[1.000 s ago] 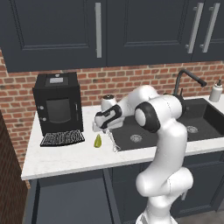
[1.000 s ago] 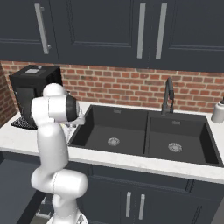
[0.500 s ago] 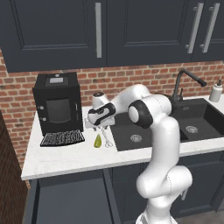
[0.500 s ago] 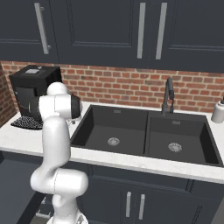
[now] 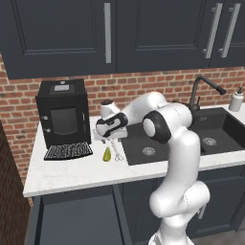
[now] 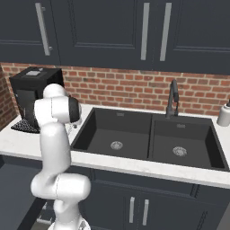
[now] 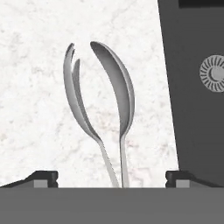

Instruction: Pick the tongs from the drawer and place it on the counter.

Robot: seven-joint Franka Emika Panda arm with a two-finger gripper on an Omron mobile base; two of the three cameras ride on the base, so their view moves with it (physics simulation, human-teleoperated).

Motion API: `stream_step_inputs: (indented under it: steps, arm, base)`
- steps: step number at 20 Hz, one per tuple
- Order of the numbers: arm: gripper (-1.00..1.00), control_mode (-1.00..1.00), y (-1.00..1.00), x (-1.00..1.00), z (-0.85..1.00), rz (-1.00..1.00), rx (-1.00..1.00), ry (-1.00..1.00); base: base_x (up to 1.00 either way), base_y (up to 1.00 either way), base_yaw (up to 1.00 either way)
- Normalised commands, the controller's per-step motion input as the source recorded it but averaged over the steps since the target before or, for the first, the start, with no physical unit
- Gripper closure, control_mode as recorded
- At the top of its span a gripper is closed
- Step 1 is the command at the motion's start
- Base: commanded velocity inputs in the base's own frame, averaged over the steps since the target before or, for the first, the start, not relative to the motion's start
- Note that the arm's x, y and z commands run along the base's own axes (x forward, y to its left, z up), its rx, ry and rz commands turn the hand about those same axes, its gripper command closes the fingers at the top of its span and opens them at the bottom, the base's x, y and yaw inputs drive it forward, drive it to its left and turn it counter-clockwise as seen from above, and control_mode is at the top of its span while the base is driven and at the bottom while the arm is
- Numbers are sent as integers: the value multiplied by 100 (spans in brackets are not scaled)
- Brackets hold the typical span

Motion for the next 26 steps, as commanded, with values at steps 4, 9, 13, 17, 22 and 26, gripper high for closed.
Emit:
stream_step_inputs:
  steps: [4,9,13,17,22,26]
  arm:
    - [-100,-100,-46,-76,43,-6,4,-10]
    - [-100,-100,-42,-64,79,-1,8,-12]
    - [-100,-100,-31,-83,64,0,16,-4]
    - [-100,-100,-35,-91,48,0,12,0]
    - [-100,-100,-42,-86,55,0,7,0]
    - [-100,-100,-65,-79,53,0,9,0]
  base:
    - [0,0,0]
    - [0,0,0]
    - [0,0,0]
    - [0,0,0]
    - [0,0,0]
    - [0,0,0]
